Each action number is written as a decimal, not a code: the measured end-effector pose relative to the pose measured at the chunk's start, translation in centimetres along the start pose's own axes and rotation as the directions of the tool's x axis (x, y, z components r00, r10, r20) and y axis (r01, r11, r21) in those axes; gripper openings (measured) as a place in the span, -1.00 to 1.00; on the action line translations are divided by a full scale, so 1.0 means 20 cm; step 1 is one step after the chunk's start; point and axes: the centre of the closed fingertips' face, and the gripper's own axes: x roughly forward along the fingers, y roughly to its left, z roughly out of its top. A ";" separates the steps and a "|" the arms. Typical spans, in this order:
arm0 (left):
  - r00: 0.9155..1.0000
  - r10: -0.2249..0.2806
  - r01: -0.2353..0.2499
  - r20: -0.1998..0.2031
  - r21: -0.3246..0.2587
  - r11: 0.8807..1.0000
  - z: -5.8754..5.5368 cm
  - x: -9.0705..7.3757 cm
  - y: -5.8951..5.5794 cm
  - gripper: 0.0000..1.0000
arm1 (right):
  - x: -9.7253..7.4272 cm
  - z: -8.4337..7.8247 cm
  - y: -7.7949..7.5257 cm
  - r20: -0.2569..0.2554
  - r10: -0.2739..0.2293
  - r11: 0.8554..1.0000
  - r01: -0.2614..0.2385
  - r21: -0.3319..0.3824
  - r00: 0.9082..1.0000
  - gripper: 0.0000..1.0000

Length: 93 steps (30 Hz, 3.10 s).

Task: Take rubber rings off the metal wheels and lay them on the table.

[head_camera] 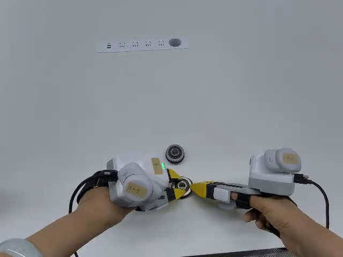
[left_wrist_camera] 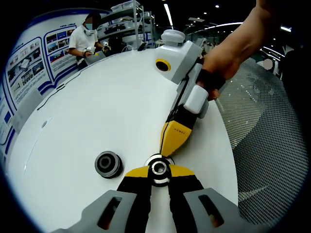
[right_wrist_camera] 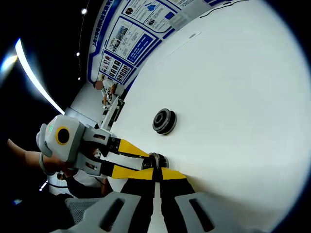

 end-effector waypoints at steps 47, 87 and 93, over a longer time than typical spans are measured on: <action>1.000 -0.006 0.006 -0.010 0.012 1.000 0.00 0.00 0.00 -0.75 | 0.01 0.02 0.08 -0.003 0.032 0.999 -0.032 -0.001 0.999 -0.98; 0.999 0.013 -0.013 0.041 0.008 1.000 0.03 -0.05 0.00 -0.49 | 0.00 0.04 0.10 0.025 0.036 0.999 -0.036 0.023 0.999 -0.97; 0.999 0.021 -0.021 0.040 0.005 1.000 0.01 -0.05 0.02 -0.31 | 0.00 0.04 0.12 0.029 0.045 0.999 -0.046 0.021 0.999 -0.97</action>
